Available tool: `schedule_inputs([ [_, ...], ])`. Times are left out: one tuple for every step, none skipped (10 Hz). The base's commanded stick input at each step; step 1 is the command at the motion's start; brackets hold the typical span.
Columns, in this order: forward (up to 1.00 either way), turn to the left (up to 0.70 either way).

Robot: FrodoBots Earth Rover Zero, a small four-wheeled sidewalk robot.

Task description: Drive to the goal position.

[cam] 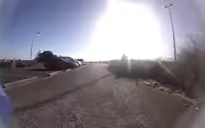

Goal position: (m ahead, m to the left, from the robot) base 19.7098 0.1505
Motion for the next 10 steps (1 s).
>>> schedule_inputs([
  [0.70,0.00],
  [0.70,0.00],
  [0.70,0.00],
  [0.70,0.00],
  [0.70,0.00],
  [0.70,0.00],
  [0.70,0.00],
  [0.70,0.00],
  [0.70,0.00],
  [0.70,0.00],
])
